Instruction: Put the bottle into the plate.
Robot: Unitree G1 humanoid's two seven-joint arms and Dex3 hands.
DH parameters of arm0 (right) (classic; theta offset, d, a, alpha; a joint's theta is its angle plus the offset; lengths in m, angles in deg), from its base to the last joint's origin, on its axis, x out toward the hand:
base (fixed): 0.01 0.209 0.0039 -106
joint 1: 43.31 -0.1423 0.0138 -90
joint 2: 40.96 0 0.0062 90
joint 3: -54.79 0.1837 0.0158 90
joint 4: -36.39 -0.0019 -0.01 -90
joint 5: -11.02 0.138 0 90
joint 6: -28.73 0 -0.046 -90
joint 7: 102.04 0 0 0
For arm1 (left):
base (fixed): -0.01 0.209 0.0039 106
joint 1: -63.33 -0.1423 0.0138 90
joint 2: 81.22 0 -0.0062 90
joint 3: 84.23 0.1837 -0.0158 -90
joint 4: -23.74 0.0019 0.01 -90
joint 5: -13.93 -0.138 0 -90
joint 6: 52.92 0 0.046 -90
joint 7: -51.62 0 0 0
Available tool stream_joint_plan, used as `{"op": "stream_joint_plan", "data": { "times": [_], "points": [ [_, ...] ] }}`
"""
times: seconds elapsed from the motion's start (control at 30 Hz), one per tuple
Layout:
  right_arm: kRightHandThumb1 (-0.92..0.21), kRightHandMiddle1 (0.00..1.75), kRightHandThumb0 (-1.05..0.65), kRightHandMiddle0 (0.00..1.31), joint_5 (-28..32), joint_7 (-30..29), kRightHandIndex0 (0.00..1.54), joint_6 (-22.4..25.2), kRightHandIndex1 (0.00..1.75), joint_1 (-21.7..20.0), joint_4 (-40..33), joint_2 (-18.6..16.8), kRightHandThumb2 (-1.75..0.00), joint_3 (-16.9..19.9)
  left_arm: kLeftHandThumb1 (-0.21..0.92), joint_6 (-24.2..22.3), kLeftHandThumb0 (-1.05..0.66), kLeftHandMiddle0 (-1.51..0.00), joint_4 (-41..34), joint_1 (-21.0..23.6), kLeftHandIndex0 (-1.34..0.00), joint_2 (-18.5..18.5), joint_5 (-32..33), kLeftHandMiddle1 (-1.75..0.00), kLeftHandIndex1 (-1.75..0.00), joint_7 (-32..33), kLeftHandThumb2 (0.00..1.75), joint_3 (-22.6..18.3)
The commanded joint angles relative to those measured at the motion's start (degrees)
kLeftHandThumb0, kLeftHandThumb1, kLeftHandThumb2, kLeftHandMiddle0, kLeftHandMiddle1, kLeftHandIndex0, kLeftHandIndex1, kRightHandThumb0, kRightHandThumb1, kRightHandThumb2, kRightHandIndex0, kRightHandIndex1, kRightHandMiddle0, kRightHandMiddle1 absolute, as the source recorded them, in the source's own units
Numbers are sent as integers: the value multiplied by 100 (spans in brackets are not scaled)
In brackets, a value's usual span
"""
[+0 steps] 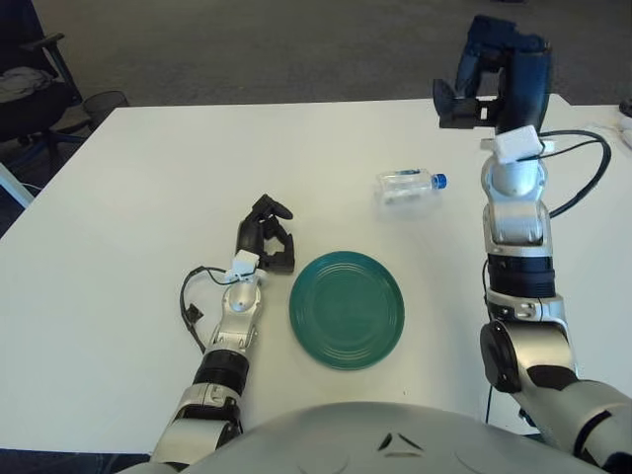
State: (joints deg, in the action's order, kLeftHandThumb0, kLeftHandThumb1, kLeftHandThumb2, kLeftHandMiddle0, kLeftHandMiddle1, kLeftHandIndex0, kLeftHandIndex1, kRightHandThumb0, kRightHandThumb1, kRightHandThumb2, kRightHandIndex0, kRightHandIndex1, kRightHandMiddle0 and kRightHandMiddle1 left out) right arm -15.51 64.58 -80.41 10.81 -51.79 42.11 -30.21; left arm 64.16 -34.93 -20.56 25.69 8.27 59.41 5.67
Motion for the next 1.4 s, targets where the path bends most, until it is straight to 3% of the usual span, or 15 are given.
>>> {"op": "stream_joint_plan", "data": {
  "times": [0.0,0.07,0.13,0.2,0.23,0.33,0.83,0.87,0.9,0.93,0.97,1.03,1.17,1.37],
  "points": [
    [-25,175,-9,109,-316,-128,129,168,175,-290,420,189,-141,-194,-5,-94,0,-90,393,-273,-67,-13,18,-166,-175,-66,171,5],
    [-24,175,-9,107,-350,58,126,263,175,-286,406,315,-143,-301,-5,-78,0,-90,399,-277,-67,-15,17,-166,-175,-58,171,8],
    [-17,175,-5,82,-356,447,101,301,175,-282,332,538,-150,-471,-5,-76,0,-90,410,-271,-67,-21,13,-166,-175,-48,170,12],
    [-16,167,-3,71,-444,711,88,147,175,-329,370,837,-149,-639,-5,-77,0,-90,425,-263,-67,-28,23,-166,-175,-51,170,11],
    [-20,167,-2,62,-498,766,79,53,175,-352,408,967,-144,-697,-5,-73,0,-90,424,-269,-67,-27,26,-166,-175,-51,170,13],
    [-26,166,-1,51,-518,793,68,-28,175,-370,437,1106,-137,-755,-4,-89,0,-89,423,-280,-67,-27,52,-166,-175,-64,170,4],
    [-29,166,0,45,-412,767,63,-16,175,-339,381,1236,-134,-827,-5,8,0,-89,457,-327,-68,-13,-17,-168,-175,52,172,17],
    [-29,166,0,45,-445,1818,63,31,175,-329,330,1756,-134,-1144,-5,10,0,-90,456,-329,-68,-11,-15,-168,-175,53,172,17],
    [-36,133,-21,36,-468,2608,50,68,140,-324,292,2146,-120,-1383,-6,13,0,-90,457,-328,-68,-9,-11,-168,-175,55,172,16],
    [-52,85,-51,23,-481,3148,32,97,89,-321,263,2406,-89,-1540,-6,14,0,-90,458,-328,-68,-8,-9,-167,-175,56,172,15],
    [-65,54,-71,15,-566,3653,20,163,57,-558,391,2568,-64,-1723,-6,16,0,-90,453,-333,-68,1,-6,-167,-175,62,172,14],
    [-78,28,-87,7,-650,3989,10,239,29,-860,556,2615,-39,-1853,-6,16,0,-90,444,-341,-68,11,-3,-167,-175,68,172,14],
    [-88,6,-101,1,-721,4151,2,-64,6,-897,648,2743,-17,-1992,-6,39,0,-90,462,-335,-68,23,20,-167,-175,70,172,-3],
    [-91,1,-104,0,-753,4426,0,-488,1,-1178,1001,2859,-11,-2239,-6,7,0,-90,449,-345,-68,8,-70,-167,-175,151,172,17]
  ]
}}
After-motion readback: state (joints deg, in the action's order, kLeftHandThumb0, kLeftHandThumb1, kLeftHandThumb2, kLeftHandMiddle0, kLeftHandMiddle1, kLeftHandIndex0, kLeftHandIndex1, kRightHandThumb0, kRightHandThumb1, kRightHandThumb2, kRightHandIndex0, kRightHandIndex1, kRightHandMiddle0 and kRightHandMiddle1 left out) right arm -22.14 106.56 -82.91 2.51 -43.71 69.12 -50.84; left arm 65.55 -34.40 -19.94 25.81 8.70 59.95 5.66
